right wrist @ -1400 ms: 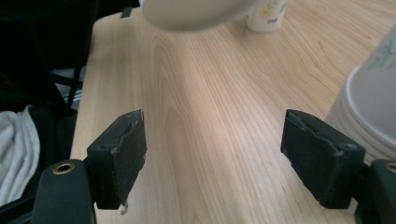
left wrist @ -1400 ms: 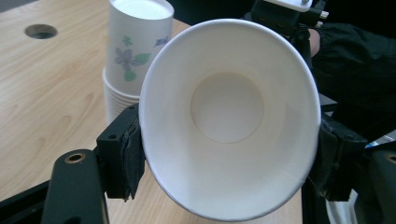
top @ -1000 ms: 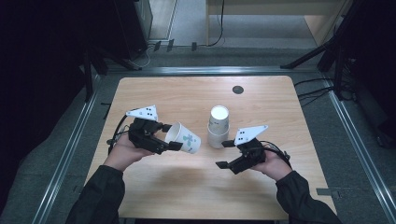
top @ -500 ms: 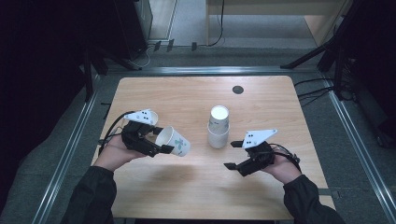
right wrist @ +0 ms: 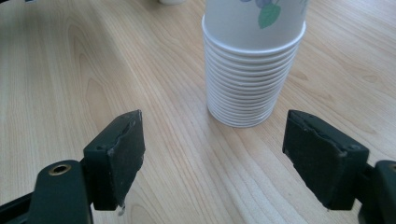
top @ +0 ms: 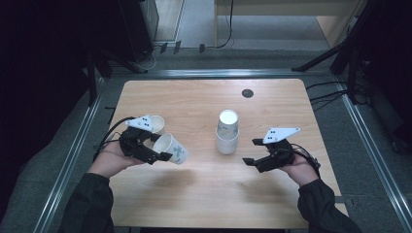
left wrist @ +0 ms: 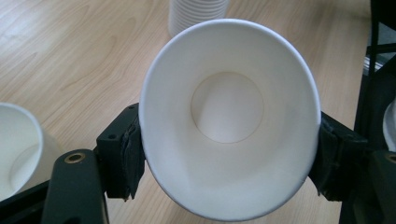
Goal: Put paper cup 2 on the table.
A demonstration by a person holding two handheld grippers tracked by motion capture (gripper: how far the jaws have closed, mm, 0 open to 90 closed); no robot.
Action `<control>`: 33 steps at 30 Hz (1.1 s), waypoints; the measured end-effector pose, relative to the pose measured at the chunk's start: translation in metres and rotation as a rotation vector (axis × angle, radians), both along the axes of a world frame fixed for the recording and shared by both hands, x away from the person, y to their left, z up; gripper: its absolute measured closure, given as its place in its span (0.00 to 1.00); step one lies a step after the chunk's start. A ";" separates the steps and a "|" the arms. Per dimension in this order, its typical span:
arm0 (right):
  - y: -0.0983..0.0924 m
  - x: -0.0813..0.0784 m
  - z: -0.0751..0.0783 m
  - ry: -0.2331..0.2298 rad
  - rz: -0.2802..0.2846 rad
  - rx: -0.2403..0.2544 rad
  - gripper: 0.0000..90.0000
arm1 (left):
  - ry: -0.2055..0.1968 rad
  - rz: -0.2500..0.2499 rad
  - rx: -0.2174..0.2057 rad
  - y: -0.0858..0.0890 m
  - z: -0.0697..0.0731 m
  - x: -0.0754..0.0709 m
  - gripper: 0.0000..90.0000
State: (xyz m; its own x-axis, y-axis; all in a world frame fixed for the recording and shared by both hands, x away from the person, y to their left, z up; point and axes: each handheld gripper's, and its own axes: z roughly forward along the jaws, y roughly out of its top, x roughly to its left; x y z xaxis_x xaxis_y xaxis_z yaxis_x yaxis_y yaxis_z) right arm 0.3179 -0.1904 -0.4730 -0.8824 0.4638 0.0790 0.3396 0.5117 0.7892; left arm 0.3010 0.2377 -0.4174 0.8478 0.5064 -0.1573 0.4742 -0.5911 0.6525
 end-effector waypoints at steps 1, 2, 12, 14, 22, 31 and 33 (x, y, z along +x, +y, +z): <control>0.000 0.000 0.001 -0.006 -0.002 0.002 0.24 | -0.004 0.002 0.009 0.002 0.000 0.000 0.28; 0.000 -0.001 0.002 -0.009 -0.006 -0.001 0.24 | -0.001 0.004 0.013 0.003 -0.001 -0.001 0.28; -0.005 0.001 0.004 -0.017 -0.031 -0.019 0.24 | 0.037 0.044 0.065 0.026 -0.010 -0.003 0.28; -0.006 0.004 0.004 -0.017 -0.036 -0.018 0.24 | 0.040 0.061 0.099 0.029 -0.013 -0.004 0.28; -0.006 0.008 0.002 -0.017 -0.058 -0.047 0.24 | 0.072 0.138 0.232 0.038 -0.026 0.006 0.28; -0.004 0.008 0.000 -0.028 -0.061 -0.060 0.23 | 0.066 0.200 0.376 0.035 -0.035 0.021 0.28; -0.004 0.008 0.000 -0.023 -0.059 -0.062 0.23 | 0.060 0.201 0.386 0.033 -0.036 0.024 0.28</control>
